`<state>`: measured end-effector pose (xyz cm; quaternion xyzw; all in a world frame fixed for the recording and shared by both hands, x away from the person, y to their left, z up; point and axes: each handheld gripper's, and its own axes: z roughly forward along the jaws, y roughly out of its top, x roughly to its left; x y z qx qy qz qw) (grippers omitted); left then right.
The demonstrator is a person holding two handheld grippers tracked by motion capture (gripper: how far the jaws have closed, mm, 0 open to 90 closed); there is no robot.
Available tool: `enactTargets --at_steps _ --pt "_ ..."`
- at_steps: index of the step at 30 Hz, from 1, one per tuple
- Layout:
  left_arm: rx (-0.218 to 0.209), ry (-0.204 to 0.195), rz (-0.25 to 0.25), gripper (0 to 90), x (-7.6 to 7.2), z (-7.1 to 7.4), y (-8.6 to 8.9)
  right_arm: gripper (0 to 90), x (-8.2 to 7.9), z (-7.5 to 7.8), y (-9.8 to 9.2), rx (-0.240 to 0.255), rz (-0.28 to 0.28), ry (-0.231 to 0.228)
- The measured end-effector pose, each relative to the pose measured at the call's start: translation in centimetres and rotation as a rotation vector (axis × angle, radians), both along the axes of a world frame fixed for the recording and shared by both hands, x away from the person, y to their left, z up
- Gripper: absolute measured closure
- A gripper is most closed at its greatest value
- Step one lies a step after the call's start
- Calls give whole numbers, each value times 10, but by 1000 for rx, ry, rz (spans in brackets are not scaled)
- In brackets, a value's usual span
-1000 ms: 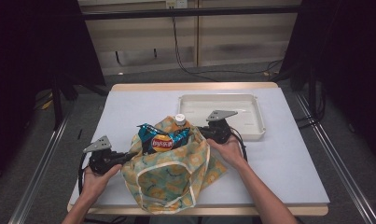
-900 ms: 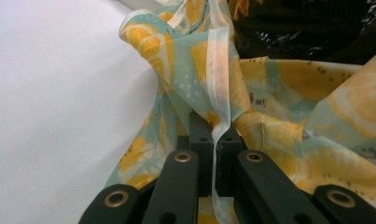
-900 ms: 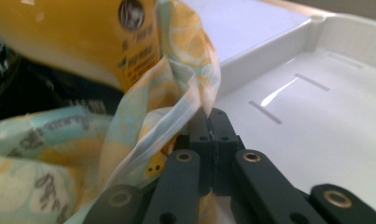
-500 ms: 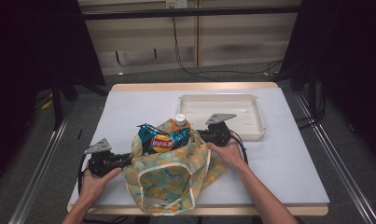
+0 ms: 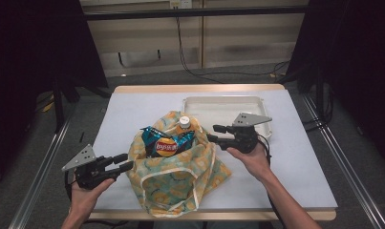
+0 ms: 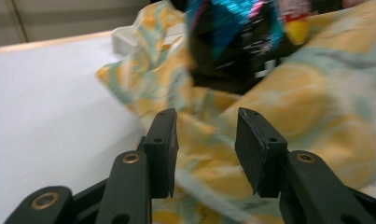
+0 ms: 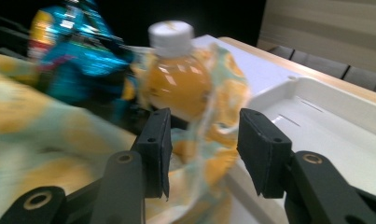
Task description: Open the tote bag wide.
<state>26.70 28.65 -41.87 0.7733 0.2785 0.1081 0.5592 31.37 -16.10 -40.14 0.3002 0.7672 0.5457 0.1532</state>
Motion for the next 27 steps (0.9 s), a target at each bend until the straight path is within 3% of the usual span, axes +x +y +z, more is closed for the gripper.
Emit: enactTargets --at_steps 1,2,6,11,14,19,20,27 --pt "-9 -8 -22 586 -1 3 -2 561 -9 7 2 17 38 -2" --pt "-18 -12 -27 586 -4 7 -5 561 -9 7 2 17 38 -2" --pt "-42 -45 -69 585 -12 20 -15 570 -26 14 15 19 124 -13" --pt "-22 -61 -139 555 -19 20 -36 554 -34 20 34 46 216 -17" --pt "-10 -41 -147 554 -17 8 -44 522 -35 19 43 41 260 -15" --pt "-7 -54 -142 727 -21 4 -38 445 -33 14 51 24 295 -6" --pt "-7 -60 -138 755 -24 5 -36 425 -31 13 51 41 313 10" --pt "-19 -66 -124 738 -26 8 -35 426 -32 7 56 20 351 23"
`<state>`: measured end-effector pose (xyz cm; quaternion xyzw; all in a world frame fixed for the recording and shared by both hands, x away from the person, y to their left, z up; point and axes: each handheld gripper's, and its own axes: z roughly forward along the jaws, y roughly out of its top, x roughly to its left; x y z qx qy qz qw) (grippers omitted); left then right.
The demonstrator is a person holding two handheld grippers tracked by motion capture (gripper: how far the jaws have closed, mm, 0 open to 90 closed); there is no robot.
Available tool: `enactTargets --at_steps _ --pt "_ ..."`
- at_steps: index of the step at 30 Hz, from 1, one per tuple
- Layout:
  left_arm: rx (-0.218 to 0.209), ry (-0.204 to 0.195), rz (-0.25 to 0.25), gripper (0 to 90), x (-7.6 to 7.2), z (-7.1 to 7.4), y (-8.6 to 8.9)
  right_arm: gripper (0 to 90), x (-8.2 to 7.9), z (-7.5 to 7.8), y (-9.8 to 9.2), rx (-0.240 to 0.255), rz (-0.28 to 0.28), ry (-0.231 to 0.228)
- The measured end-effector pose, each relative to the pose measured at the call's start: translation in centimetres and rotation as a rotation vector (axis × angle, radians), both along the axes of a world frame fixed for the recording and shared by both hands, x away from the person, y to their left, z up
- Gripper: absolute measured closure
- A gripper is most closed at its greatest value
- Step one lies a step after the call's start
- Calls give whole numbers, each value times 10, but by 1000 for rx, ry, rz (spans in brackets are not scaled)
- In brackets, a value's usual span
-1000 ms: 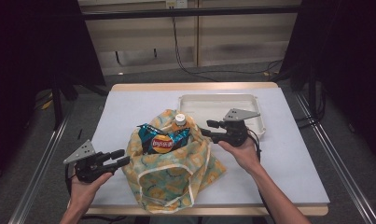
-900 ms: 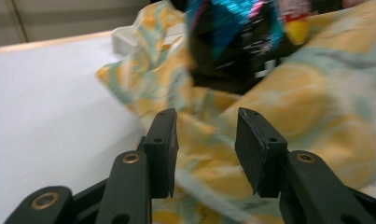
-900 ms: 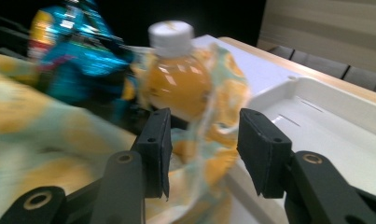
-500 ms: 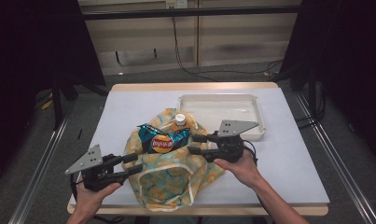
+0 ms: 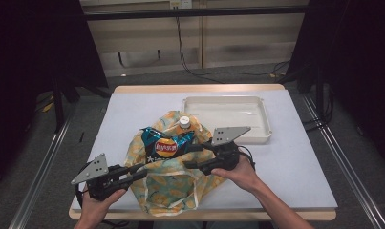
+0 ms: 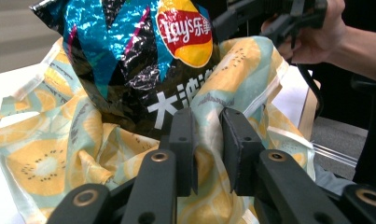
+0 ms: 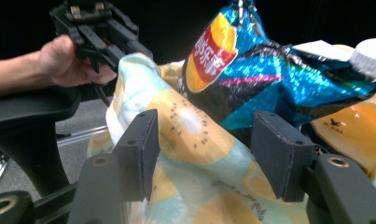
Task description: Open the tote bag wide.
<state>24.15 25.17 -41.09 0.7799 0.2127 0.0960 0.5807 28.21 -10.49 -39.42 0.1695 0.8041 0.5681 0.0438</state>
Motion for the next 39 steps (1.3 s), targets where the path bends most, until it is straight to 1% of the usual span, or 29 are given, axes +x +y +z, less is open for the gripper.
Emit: enactTargets --at_steps 2,3,4,5,6,8,10,11,12,13,14,15,16,17,19,20,21,24,27,29,31,32,34,35,36,37,38,39 --pt "-12 -2 0 720 0 1 1 446 0 -1 0 -5 8 4" --pt "-16 -1 8 705 0 2 1 516 0 -3 1 -29 5 1" --pt "-17 -3 -2 705 0 2 3 516 0 -3 1 -29 5 1" --pt "-28 0 -4 690 0 2 3 554 0 -4 1 -46 9 -3" --pt "-30 3 -2 683 -1 1 4 595 0 -4 2 -51 20 -2" --pt "-25 1 0 682 -2 2 5 741 -1 -5 2 -60 19 -4" --pt "-25 -4 5 698 -4 2 6 836 -1 -5 1 -60 4 -9" --pt "-26 -7 -4 743 -4 3 6 877 0 -4 0 -59 -4 -8" --pt "-18 -13 -12 743 -4 4 7 900 -1 -3 -1 -53 0 -1" --pt "-23 -22 -26 789 -7 6 7 900 -2 -1 -2 -43 2 -4" --pt "-23 -22 -26 819 -7 6 7 900 -2 -1 -2 -43 2 -4" --pt "-22 -27 -31 819 -9 7 7 900 -3 1 -2 -44 -2 -10" --pt "-24 -27 -38 848 -9 7 7 900 -4 3 -3 -41 0 -13" --pt "-30 -28 -38 864 -10 8 7 900 -5 5 -3 -36 -1 -16" --pt "-29 -27 -44 885 -11 9 8 900 -7 8 -5 -20 -4 -21" --pt "-38 -27 -43 888 -11 9 8 900 -8 10 -5 -13 -10 -22" --pt "-36 -30 -41 890 -12 10 8 900 -10 13 -7 0 -15 -31" --pt "-40 -35 -41 891 -15 12 8 900 -13 16 -9 5 -9 -35" --pt "-24 -41 -49 890 -19 15 7 900 -18 17 -11 8 -14 -38" --pt "-19 -46 -39 890 -23 15 5 900 -26 12 -13 -7 -24 -34" --pt "-7 -50 -47 891 -25 15 6 900 -29 10 -13 -14 -25 -32" --pt "-8 -50 -37 891 -26 14 7 900 -31 8 -13 -15 -22 -30" --pt "-22 -42 -33 890 -28 13 8 900 -34 5 -14 -12 -24 -28" --pt "-10 -52 -36 890 -28 13 10 900 -35 4 -14 -5 -22 -24" --pt "-17 -52 -31 887 -29 13 9 900 -36 3 -14 -8 -18 -21" --pt "-11 -55 -35 882 -29 13 10 900 -38 2 -13 -16 -17 -26" --pt "-18 -52 -40 877 -30 13 9 900 -39 2 -13 -14 -17 -26" --pt "-26 -61 -43 869 -31 14 10 900 -41 2 -13 -8 -11 -23"
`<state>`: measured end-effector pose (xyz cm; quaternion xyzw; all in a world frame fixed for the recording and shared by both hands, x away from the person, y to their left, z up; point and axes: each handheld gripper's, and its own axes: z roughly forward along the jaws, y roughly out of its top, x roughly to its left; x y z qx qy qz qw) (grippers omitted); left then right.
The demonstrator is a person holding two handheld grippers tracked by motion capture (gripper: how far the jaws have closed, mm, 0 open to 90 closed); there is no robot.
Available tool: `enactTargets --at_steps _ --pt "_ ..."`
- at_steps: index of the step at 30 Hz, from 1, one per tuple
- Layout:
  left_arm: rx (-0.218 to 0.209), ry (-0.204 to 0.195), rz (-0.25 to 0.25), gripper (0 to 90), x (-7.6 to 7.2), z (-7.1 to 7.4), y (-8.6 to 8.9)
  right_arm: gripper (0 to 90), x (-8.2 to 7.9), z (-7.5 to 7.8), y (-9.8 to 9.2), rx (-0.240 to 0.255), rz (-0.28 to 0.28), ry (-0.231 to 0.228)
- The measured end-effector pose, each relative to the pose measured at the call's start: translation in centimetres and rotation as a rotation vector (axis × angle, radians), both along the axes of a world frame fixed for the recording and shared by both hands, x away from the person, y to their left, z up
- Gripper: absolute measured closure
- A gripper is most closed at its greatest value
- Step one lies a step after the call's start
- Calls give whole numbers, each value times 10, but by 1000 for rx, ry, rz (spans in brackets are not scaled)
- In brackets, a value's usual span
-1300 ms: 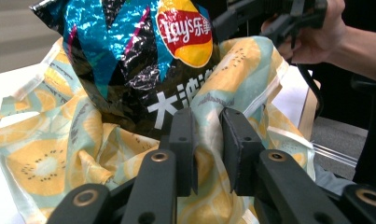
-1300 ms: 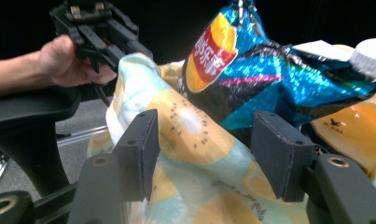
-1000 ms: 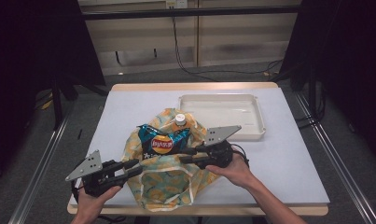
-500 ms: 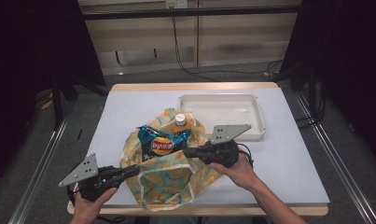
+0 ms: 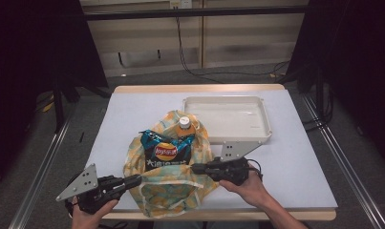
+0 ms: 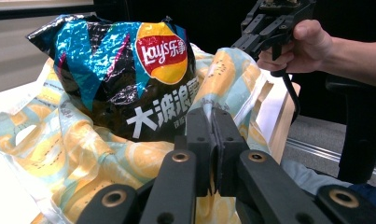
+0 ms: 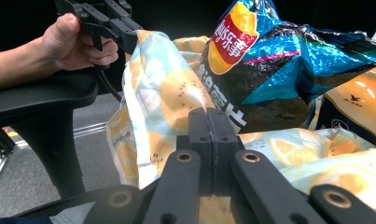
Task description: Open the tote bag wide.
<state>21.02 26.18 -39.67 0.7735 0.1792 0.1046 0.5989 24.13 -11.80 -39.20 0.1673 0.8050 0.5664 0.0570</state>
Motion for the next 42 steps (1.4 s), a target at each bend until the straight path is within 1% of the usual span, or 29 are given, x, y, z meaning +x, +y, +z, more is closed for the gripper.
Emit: enactTargets --at_steps 4,5,6,10,15,16,18,20,22,23,24,25,26,28,30,31,32,33,34,35,36,37,38,39,40,41,42 --pt "11 0 -4 846 -2 0 1 900 -2 -1 0 3 5 2" --pt "11 4 -7 829 -2 -1 1 900 -4 -3 0 -5 4 13" --pt "14 17 -9 803 -2 -2 2 900 -4 -4 0 -2 5 21" --pt "22 18 -7 799 -2 -4 3 900 -7 -8 1 -15 13 31" --pt "20 29 -9 781 -2 -7 2 900 -7 -16 4 -27 21 47" --pt "29 24 -9 775 -2 -7 3 900 -6 -19 5 -24 24 52" --pt "42 44 -14 757 -2 -10 2 894 -5 -27 8 -41 27 64" --pt "80 61 -10 753 0 -14 2 895 -5 -29 8 -49 27 68" --pt "92 83 -12 763 2 -18 2 898 -5 -32 9 -61 26 74" --pt "92 94 -13 795 3 -20 2 900 -5 -34 10 -61 28 77" --pt "109 98 -17 843 5 -21 2 900 -4 -36 10 -63 30 84" --pt "110 100 -21 843 6 -22 2 900 -4 -36 10 -63 30 84" --pt "106 105 -28 878 6 -24 1 900 -4 -39 11 -66 31 92" --pt "131 105 -34 891 7 -26 1 899 -3 -40 11 -70 30 88" --pt "143 112 -42 900 8 -28 0 895 -3 -43 11 -76 28 89" --pt "144 119 -40 900 9 -30 0 894 -3 -44 10 -80 27 88" --pt "160 130 -42 900 11 -33 -1 884 -4 -47 9 -85 28 92" --pt "160 130 -42 900 11 -33 -1 884 -4 -47 9 -85 28 92" --pt "165 139 -47 900 11 -35 -2 884 -5 -49 9 -89 30 94" --pt "170 147 -51 900 12 -36 -3 885 -5 -51 9 -99 30 94" --pt "184 151 -52 900 13 -38 -3 886 -4 -55 9 -121 28 93" --pt "195 157 -49 900 13 -39 -4 886 -4 -55 9 -121 28 93" --pt "205 159 -49 900 13 -40 -4 888 -4 -57 9 -128 28 101" --pt "214 160 -48 900 14 -41 -4 887 -4 -59 9 -140 30 99" --pt "208 165 -55 900 14 -42 -3 888 -4 -60 9 -142 30 106" --pt "201 173 -53 900 14 -43 -4 889 -4 -63 9 -155 30 103" --pt "211 173 -47 900 14 -43 -3 889 -4 -63 9 -155 30 103"
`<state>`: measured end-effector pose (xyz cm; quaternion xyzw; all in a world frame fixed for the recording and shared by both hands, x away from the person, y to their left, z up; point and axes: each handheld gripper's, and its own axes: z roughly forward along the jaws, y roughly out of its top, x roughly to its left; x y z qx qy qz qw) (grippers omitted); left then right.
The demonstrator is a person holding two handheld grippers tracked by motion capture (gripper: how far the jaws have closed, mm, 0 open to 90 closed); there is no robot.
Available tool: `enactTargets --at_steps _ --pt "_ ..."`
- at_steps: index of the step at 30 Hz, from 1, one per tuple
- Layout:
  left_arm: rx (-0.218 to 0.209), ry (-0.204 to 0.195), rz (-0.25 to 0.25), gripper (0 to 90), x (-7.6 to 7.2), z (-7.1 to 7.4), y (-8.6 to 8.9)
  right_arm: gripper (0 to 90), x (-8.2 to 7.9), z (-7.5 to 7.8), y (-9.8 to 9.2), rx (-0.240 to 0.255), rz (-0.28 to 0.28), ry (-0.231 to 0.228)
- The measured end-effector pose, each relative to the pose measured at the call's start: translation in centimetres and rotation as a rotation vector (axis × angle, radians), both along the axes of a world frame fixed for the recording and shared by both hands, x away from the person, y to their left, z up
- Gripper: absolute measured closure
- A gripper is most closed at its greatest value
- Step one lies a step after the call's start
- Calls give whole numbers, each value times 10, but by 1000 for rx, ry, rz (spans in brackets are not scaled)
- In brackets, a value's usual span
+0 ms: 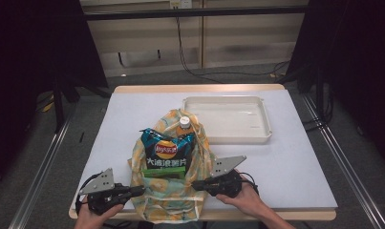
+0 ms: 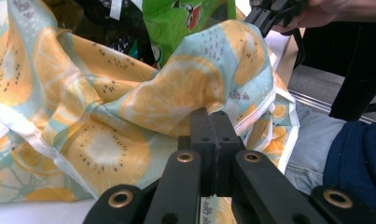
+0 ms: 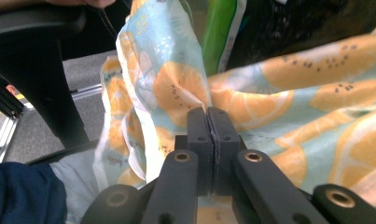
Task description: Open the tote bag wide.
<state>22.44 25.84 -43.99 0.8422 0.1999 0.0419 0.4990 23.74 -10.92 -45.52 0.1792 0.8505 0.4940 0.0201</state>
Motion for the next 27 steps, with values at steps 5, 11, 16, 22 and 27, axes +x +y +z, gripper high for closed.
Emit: enactTargets --at_steps 5,11,16,22,27 --pt "46 27 2 900 5 -8 -1 878 0 -7 0 -20 -1 2" --pt "77 42 8 900 8 -13 -4 869 1 -11 0 -45 1 3" --pt "111 75 -8 900 12 -18 -8 874 3 -18 1 -64 2 23" --pt "132 100 -18 900 15 -23 -9 876 4 -27 2 -106 2 40" --pt "93 82 -7 854 14 -19 -4 787 2 -24 0 -88 9 36"
